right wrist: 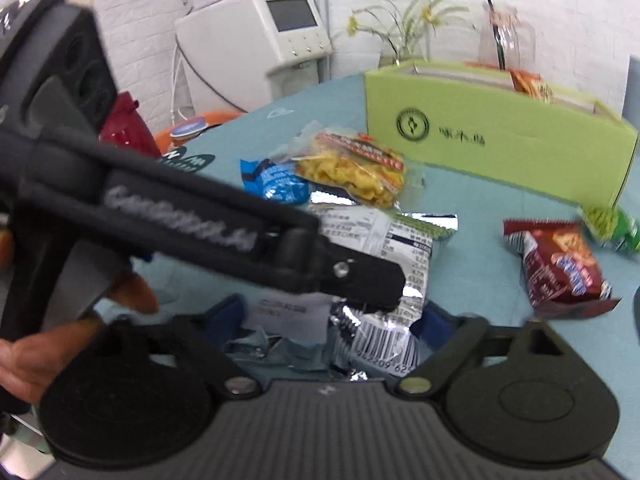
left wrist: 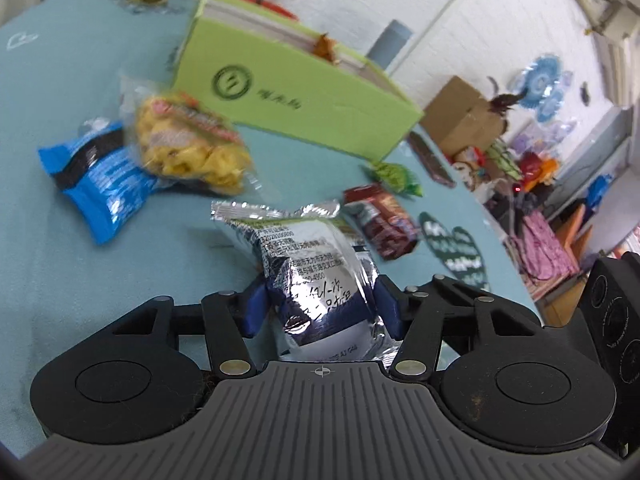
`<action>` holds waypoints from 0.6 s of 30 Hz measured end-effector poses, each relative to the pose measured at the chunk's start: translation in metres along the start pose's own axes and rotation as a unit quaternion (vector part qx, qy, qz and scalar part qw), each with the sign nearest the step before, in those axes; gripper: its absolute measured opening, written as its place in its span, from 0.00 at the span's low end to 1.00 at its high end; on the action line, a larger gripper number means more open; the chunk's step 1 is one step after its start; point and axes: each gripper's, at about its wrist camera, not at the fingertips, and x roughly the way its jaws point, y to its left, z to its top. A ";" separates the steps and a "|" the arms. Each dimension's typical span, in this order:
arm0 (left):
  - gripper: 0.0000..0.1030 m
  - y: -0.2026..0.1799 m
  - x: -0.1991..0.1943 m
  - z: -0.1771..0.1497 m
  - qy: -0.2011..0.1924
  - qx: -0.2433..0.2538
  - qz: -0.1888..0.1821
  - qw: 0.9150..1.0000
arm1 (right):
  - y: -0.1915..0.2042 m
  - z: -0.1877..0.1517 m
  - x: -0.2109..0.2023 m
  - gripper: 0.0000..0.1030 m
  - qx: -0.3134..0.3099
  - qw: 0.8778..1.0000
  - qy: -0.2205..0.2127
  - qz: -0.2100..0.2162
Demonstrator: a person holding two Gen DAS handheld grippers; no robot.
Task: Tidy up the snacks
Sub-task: 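Carry the silver foil bag into the lime-green box and release it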
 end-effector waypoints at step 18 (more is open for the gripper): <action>0.40 -0.016 0.057 0.217 -0.084 0.119 0.067 0.987 | -0.106 0.193 0.075 0.83 -0.032 0.998 -0.054 -0.006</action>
